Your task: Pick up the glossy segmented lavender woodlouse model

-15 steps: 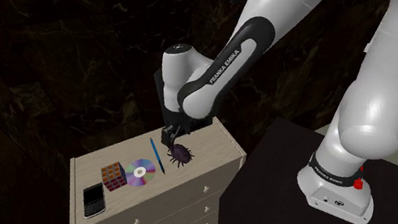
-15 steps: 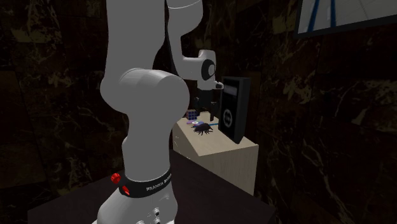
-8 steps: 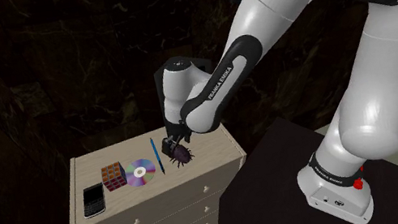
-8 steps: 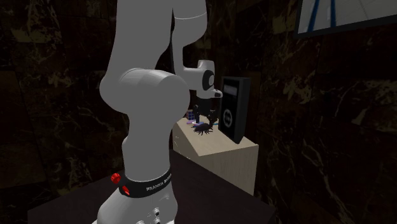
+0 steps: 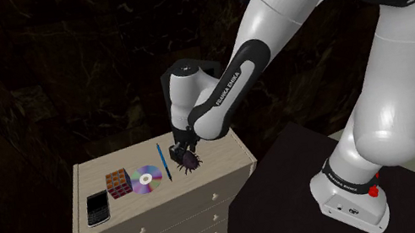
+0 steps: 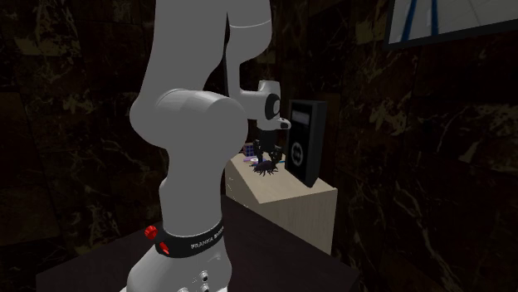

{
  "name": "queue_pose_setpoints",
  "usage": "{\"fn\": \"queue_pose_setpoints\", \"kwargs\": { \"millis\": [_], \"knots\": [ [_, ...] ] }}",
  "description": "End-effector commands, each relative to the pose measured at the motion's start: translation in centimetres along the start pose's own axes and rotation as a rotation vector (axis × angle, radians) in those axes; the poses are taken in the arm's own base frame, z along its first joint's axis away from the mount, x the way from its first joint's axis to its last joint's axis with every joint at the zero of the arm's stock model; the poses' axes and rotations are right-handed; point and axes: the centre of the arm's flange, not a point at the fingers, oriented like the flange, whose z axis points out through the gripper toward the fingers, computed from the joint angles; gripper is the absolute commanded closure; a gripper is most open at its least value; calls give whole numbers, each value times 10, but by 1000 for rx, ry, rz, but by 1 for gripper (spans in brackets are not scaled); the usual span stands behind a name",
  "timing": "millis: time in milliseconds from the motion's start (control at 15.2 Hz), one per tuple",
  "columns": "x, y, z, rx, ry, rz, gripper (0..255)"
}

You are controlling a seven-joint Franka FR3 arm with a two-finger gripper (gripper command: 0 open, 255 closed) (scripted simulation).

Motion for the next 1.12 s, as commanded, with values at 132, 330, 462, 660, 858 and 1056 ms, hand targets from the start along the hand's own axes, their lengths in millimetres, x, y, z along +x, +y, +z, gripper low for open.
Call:
{"fn": "queue_pose_setpoints", "kwargs": {
  "millis": [132, 330, 462, 660, 858, 1056],
  "knots": [
    [-1, 0, 2, -1, -5, -1, 255],
    [-2, -1, -8, -1, -5, -1, 255],
    [-1, -2, -19, -1, -5, -1, 255],
    [0, -3, -35, -1, -5, -1, 255],
    [1, -4, -50, -1, -5, -1, 255],
    [2, -6, -66, -1, -5, -1, 255]
  ]
}}
